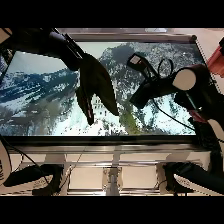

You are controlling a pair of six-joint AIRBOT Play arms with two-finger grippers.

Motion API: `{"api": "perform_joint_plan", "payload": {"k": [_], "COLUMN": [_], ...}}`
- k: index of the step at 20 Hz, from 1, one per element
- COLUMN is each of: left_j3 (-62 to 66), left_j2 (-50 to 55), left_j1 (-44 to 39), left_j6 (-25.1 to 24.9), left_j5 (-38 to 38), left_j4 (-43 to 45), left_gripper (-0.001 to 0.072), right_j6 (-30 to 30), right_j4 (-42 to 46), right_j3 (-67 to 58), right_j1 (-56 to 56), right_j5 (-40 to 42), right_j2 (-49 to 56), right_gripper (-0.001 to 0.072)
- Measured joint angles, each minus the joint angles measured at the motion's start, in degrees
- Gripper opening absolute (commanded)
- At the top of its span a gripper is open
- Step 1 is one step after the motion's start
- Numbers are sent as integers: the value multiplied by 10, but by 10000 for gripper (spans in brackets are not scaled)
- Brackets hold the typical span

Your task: Fold the clothes and pants, and hang the long-sleeved shirts on hangers.

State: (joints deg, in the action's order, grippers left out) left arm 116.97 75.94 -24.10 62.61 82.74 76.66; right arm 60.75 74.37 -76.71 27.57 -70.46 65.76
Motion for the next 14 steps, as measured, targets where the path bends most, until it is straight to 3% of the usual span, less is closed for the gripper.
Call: {"api": "perform_joint_plan", "payload": {"k": [7, 14], "left_j3": [0, 0], "left_j2": [0, 0], "left_j1": [-1, -1], "left_j6": [4, 4], "left_j5": [6, 7], "left_j4": [0, 0], "left_gripper": [25, 25], "right_j6": [21, 46], "right_j4": [5, 43], "right_j3": [36, 40], "right_j1": [59, 67], "right_j5": [101, 138], "right_j2": [46, 78], "right_gripper": [483, 482]}}
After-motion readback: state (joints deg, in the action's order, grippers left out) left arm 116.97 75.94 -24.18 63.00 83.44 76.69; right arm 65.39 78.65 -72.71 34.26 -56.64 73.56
